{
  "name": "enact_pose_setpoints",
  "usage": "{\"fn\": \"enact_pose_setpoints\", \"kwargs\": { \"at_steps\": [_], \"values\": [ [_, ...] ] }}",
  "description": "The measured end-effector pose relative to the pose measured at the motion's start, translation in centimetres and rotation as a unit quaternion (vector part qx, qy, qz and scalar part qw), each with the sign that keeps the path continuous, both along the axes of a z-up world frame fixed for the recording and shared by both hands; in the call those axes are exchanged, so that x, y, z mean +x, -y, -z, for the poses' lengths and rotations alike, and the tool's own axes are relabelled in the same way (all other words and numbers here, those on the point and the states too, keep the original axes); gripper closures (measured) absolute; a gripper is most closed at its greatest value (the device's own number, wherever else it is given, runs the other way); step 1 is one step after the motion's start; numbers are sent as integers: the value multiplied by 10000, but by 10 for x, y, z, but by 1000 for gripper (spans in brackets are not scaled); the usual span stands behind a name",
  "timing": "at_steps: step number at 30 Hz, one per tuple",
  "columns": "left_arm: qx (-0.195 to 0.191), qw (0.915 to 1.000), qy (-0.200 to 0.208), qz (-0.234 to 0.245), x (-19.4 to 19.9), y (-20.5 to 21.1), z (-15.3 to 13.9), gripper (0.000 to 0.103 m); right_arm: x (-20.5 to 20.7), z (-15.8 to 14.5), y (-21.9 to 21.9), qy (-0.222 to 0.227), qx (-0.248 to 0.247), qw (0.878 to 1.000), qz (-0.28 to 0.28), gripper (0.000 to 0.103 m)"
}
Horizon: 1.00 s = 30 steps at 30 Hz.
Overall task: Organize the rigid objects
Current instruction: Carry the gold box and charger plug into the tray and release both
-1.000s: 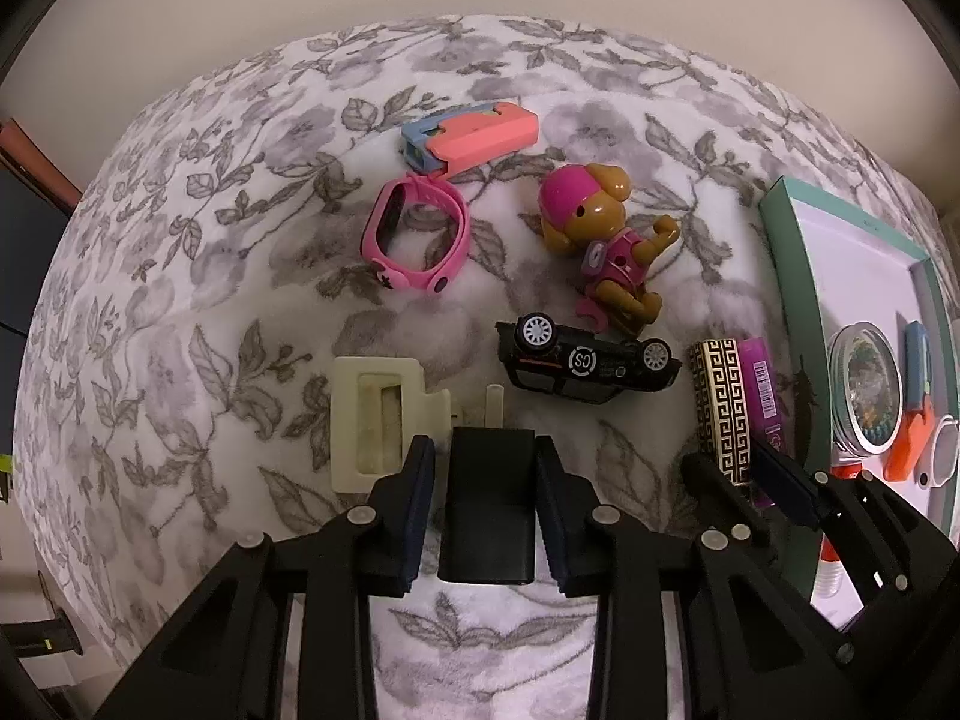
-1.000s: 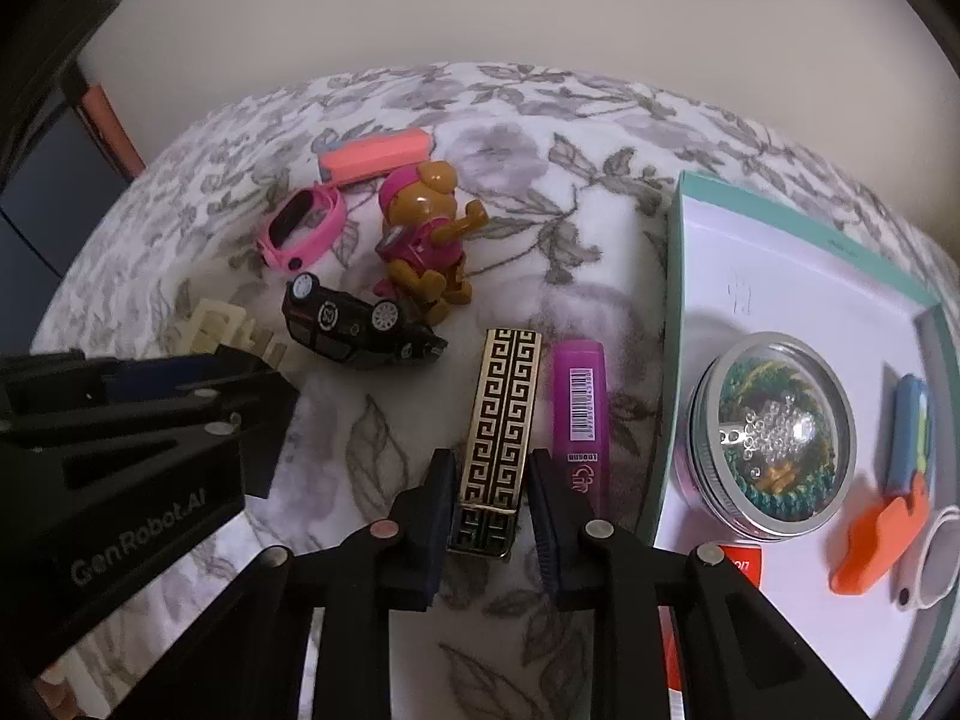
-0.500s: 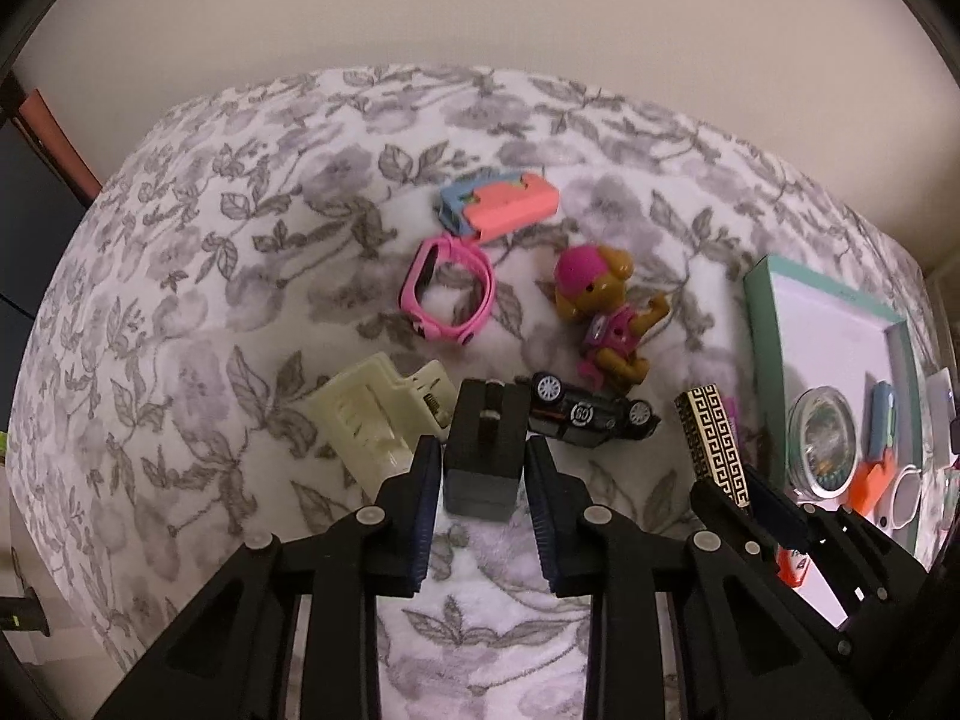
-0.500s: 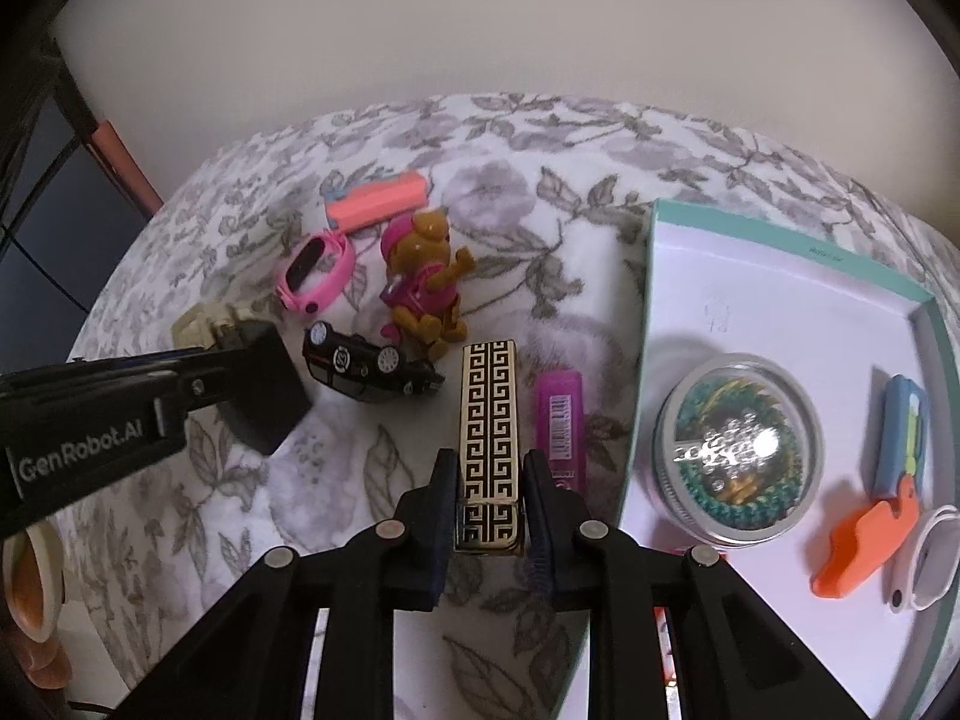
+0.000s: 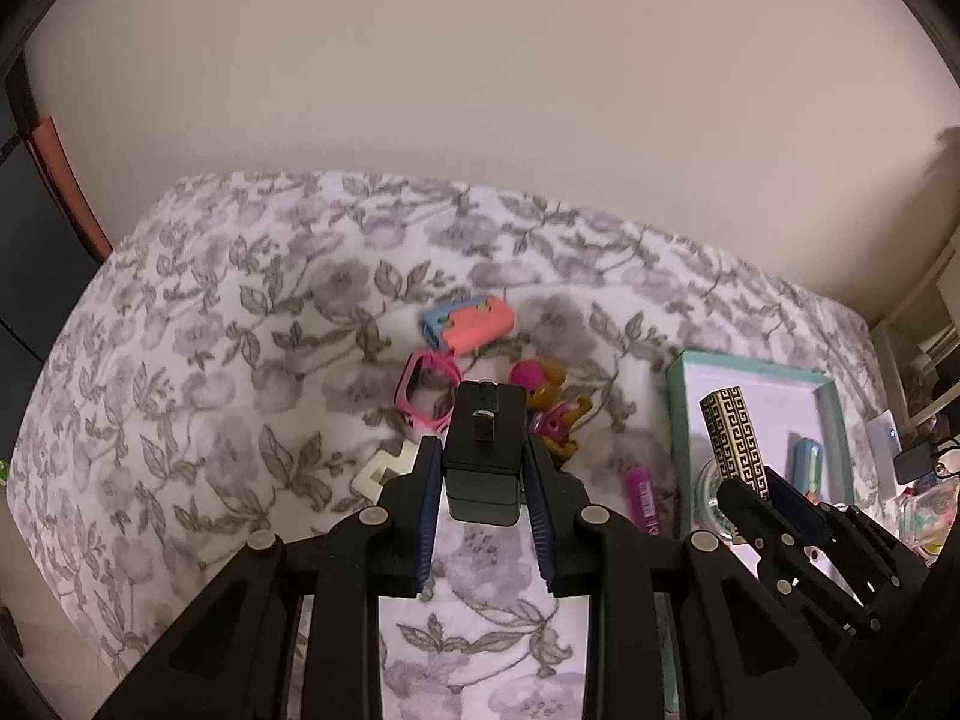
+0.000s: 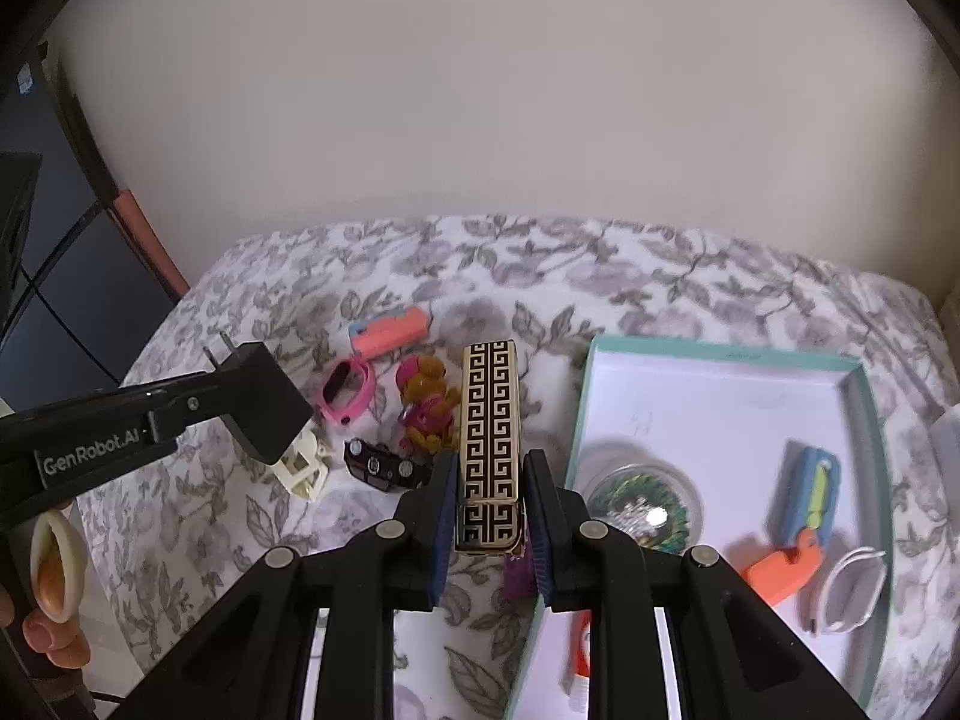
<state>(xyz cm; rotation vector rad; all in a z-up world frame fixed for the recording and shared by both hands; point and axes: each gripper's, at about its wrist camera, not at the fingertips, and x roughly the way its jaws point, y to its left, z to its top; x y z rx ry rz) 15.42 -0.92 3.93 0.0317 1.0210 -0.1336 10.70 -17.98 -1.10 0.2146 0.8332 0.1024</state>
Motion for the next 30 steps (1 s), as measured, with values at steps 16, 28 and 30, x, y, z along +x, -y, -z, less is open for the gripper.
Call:
{"fn": "enact_pose_setpoints", "kwargs": {
  "at_steps": [16, 28, 30],
  "values": [
    [-314, 9913, -232, 1261, -32, 89, 0, 75, -7, 9, 72, -450, -203, 9958, 776, 80],
    [-298, 9719, -875, 2165, -64, 159, 38, 75, -37, 20, 162, -772, -24, 9819, 1729, 80],
    [-346, 9700, -991, 2194, -65, 162, 44, 75, -41, 21, 170, -788, -15, 9807, 1791, 80]
  ]
}}
